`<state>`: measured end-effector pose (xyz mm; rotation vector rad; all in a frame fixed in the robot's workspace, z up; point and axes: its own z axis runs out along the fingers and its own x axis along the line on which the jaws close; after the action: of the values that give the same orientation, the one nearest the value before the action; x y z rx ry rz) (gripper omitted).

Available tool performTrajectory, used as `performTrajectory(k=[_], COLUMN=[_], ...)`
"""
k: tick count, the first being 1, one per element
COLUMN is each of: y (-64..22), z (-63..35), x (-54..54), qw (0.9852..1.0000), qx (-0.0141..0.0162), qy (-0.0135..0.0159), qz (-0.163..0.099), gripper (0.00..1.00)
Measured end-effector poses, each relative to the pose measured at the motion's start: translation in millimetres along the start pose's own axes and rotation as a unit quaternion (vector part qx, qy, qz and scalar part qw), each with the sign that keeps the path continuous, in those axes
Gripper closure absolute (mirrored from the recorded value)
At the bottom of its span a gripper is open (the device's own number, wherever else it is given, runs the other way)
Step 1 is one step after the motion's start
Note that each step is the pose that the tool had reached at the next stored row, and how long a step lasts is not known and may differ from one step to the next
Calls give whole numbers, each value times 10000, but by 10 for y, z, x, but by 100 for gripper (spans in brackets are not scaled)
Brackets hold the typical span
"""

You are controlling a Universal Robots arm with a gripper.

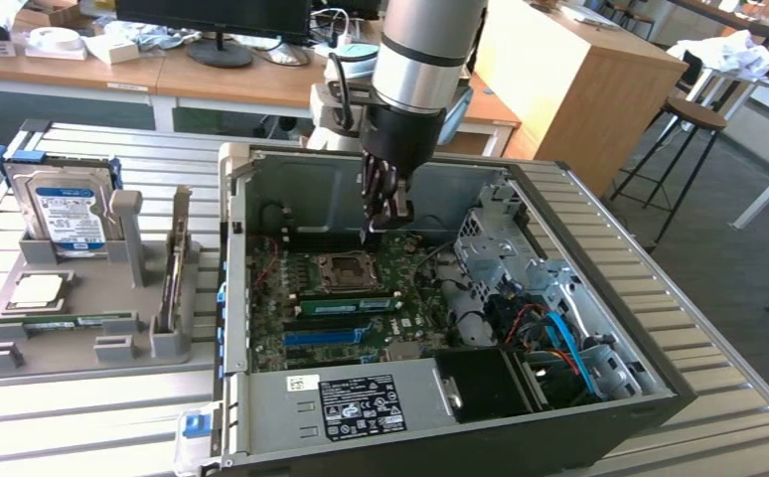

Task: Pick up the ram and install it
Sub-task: 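Press down the ram until it locks into place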

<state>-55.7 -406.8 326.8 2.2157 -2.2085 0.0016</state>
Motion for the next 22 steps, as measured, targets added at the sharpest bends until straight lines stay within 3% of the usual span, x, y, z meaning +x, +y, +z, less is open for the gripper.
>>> performTrajectory(k=[3,7,12,17,22], y=[0,1,2,2,2], z=[0,1,2,4,6], x=[0,0,0,0,0], qw=[10000,9996,9976,9940,9885], qx=[0,-3,-7,-11,-15], qy=[0,-2,-5,-9,-13], qz=[31,290,688,1094,1510], gripper=[90,90,90,90,90])
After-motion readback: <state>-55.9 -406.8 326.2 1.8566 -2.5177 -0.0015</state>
